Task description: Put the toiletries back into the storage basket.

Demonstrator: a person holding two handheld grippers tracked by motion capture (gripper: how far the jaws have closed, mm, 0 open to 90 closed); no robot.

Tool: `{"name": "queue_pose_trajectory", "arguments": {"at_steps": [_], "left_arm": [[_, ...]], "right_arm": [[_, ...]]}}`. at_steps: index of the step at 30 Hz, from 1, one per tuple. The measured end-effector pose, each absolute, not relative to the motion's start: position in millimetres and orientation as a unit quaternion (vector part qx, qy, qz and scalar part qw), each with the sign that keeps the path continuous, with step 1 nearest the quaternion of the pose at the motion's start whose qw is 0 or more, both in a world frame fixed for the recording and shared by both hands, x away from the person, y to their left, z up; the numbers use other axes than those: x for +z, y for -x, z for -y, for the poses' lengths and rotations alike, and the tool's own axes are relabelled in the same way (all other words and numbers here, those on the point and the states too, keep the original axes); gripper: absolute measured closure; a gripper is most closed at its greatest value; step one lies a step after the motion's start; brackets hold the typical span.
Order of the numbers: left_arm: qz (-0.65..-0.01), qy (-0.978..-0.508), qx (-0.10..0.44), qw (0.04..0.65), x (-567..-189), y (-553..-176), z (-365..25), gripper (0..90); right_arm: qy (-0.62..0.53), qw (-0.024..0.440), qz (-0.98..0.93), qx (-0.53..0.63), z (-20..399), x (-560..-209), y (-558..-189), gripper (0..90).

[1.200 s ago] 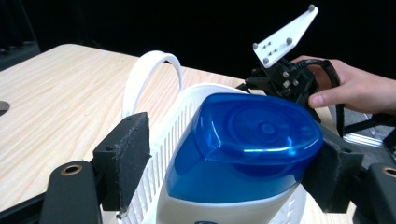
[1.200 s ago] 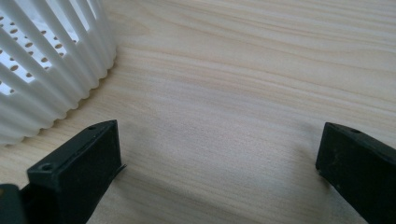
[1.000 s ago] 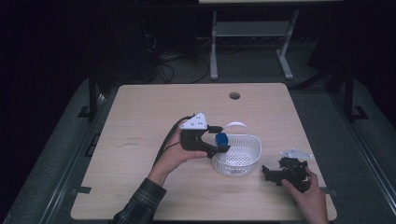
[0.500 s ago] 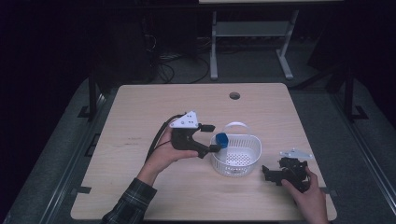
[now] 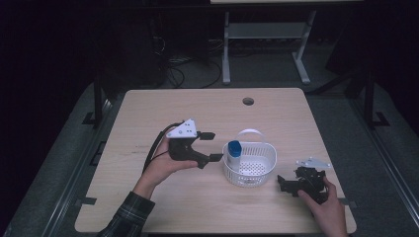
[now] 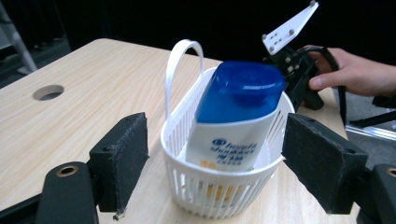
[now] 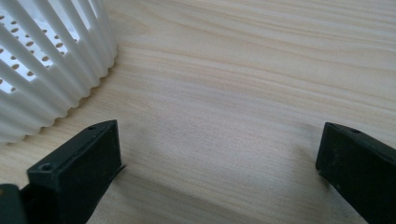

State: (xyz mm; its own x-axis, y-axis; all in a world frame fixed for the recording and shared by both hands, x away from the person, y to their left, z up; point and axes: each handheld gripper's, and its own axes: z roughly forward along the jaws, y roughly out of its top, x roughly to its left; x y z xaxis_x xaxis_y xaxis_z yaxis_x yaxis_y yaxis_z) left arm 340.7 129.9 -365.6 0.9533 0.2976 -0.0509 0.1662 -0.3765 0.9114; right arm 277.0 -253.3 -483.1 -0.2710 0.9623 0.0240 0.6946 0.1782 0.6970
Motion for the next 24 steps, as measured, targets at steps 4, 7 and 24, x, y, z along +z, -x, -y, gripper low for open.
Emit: {"name": "queue_pose_trajectory", "arguments": {"at_steps": [4,7,24], "left_arm": [[-0.150,-0.829,0.071,0.535,-369.1,-339.8,-141.0,21.8],[-0.160,-0.829,0.079,0.530,-372.2,-339.4,-151.0,21.9],[-0.216,-0.827,0.104,0.508,-394.2,-329.5,-203.4,22.0]], "right_arm": [[-0.562,0.219,-0.736,0.307,253.4,-483.2,-277.1,0.0],[-0.563,0.218,-0.736,0.307,253.3,-483.2,-277.0,0.0],[-0.563,0.218,-0.736,0.306,253.3,-483.2,-277.1,0.0]]}}
